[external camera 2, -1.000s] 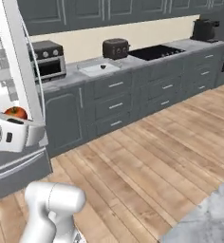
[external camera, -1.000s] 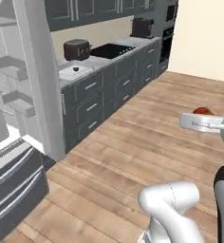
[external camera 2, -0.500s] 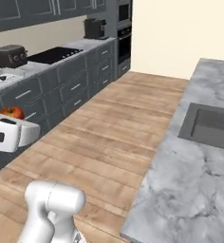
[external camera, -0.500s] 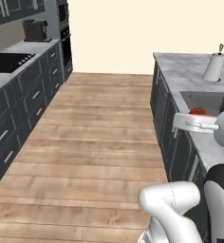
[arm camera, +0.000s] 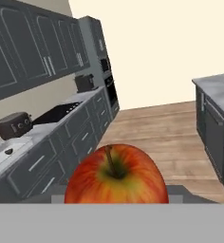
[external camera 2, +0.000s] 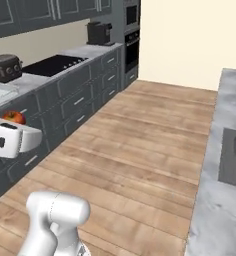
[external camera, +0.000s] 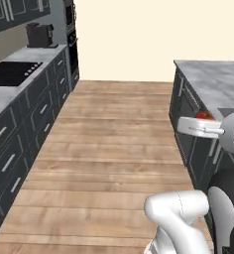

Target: Pick the apple and kiwi from the fridge and place them inside the tupperware on the counter.

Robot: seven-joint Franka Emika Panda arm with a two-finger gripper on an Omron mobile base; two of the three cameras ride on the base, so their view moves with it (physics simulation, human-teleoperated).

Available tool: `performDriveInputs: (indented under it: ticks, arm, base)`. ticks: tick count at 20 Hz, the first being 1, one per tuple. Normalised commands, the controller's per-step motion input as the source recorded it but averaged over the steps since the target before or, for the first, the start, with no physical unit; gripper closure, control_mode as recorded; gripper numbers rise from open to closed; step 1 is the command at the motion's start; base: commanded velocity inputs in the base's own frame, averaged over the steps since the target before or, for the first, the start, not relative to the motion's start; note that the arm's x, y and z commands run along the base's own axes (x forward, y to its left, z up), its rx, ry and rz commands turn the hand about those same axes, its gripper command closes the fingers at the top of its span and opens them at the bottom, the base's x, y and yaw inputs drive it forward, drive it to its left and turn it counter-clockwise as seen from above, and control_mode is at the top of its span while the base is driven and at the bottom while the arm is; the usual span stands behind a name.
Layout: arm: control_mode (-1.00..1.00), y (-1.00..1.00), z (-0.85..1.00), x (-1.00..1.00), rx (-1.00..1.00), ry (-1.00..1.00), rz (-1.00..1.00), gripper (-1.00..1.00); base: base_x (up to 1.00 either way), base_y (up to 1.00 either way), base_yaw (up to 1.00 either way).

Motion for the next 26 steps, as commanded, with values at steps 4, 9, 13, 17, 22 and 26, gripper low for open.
performDriveInputs:
  ticks: [4, 9, 13, 17, 22, 26]
  arm:
    - [1.00, 0.00, 0.00, 0.00, 0.00, 0.00, 0.00, 1.00]
    - [1.00, 0.00, 0.00, 0.00, 0.00, 0.00, 0.00, 1.00]
    - [1.00, 0.00, 0.00, 0.00, 0.00, 0.00, 0.00, 1.00]
    - [1.00, 0.00, 0.00, 0.00, 0.00, 0.00, 0.00, 1.00]
    - [1.00, 0.00, 0.00, 0.00, 0.00, 0.00, 0.00, 1.00]
    - [1.00, 0.00, 0.00, 0.00, 0.00, 0.00, 0.00, 1.00]
  base:
    - [0.88, 0.48, 0.21]
    - [1.00, 0.37, 0.44]
    - [1.00, 0.14, 0.76]
    - [1.00, 0.01, 0.89]
    - [0.86, -0.28, 0.77]
    - [0.78, -0.42, 0.69]
